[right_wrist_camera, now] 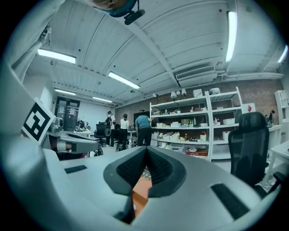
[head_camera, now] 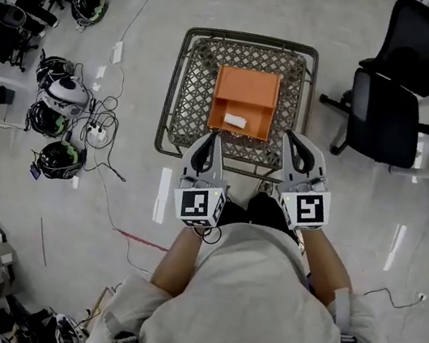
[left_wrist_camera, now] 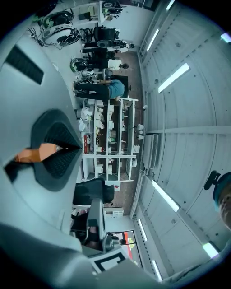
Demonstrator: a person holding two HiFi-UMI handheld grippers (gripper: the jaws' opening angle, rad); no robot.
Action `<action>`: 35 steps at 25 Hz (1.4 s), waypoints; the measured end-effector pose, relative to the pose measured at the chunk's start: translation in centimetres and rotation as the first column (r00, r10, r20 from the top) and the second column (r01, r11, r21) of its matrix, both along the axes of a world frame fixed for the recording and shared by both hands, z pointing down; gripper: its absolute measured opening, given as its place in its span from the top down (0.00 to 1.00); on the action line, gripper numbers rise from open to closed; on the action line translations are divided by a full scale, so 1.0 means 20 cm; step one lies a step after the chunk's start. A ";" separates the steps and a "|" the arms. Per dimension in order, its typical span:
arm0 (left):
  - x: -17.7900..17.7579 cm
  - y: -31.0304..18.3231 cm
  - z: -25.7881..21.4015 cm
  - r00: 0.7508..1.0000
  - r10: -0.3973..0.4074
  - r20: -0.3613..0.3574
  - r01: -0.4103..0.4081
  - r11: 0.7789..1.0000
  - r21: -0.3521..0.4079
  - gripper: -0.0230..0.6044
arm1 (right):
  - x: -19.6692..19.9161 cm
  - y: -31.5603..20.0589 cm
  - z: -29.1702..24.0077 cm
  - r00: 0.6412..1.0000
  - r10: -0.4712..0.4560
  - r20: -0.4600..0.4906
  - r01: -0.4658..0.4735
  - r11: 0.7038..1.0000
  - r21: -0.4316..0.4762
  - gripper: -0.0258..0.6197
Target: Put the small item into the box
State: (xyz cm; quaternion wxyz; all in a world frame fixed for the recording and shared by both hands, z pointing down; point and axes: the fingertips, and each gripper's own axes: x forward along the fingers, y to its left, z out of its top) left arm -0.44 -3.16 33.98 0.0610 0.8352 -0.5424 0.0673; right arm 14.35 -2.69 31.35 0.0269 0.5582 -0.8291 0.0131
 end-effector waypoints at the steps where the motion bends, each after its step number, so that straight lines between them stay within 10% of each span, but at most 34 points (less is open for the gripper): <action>1: -0.01 0.02 -0.03 1.000 0.004 -0.006 -0.004 1.000 0.015 0.95 | 0.00 0.02 -0.03 1.000 0.011 0.004 -0.011 1.000 0.015 0.96; 18: -0.22 0.22 -0.30 0.993 0.112 -0.025 -0.107 0.984 0.142 0.95 | -0.21 0.28 -0.35 0.994 0.111 -0.019 -0.106 0.980 0.167 0.96; 35: -0.23 0.15 -0.31 0.989 0.145 -0.036 -0.138 0.979 0.151 0.95 | -0.28 0.23 -0.33 0.993 0.108 -0.044 -0.101 0.987 0.128 0.96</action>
